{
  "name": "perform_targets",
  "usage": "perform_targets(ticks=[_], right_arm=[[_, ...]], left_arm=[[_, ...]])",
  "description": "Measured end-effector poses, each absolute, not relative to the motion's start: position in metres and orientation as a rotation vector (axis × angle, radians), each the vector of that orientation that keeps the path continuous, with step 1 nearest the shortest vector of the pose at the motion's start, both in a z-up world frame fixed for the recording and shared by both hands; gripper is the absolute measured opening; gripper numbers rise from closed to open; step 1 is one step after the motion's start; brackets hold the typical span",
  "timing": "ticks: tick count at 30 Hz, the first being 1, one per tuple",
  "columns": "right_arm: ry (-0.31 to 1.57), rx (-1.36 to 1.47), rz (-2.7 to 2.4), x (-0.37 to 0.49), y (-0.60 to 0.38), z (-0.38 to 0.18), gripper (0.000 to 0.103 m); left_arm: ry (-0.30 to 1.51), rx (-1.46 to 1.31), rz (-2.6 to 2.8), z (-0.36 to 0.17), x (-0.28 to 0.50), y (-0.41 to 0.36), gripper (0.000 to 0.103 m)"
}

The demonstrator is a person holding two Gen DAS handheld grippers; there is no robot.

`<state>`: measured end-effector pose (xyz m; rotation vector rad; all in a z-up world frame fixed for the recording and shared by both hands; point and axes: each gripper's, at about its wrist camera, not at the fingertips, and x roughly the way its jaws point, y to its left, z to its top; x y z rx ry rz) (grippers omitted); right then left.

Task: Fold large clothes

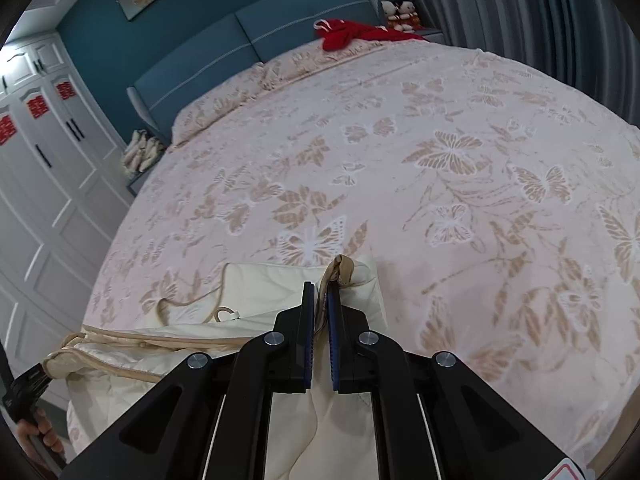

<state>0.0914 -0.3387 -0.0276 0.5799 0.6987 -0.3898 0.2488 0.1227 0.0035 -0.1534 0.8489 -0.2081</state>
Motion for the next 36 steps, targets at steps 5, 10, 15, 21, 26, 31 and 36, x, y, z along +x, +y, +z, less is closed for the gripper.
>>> perform_targets(ticks=[5,10,15,21,26,31,36], right_arm=[[0.734,0.601,-0.415,0.114,-0.348,-0.049,0.005],[0.778,0.604,-0.427,0.133,-0.354,-0.072,0.005],[0.818,0.594,-0.436,0.148,-0.357,-0.09,0.005],[0.864,0.585,-0.44,0.159,-0.357,-0.113,0.005],[0.881,0.579,-0.44,0.164,-0.357,-0.126,0.005],[0.879,0.583,-0.435,0.166,-0.359,-0.131,0.005],[0.847,0.59,-0.416,0.155,-0.361,-0.103,0.012]], left_arm=[[0.872,-0.12,-0.188,-0.013,0.276,0.109,0.005],[0.914,-0.094,-0.172,-0.034,0.299,0.098,0.005],[0.947,-0.064,-0.154,-0.059,0.317,0.089,0.006],[0.996,-0.042,-0.144,-0.087,0.332,0.085,0.007],[1.007,-0.013,-0.14,-0.103,0.337,0.078,0.008],[1.0,-0.015,-0.142,-0.115,0.336,0.077,0.009],[0.966,-0.057,-0.16,-0.118,0.332,0.083,0.01]])
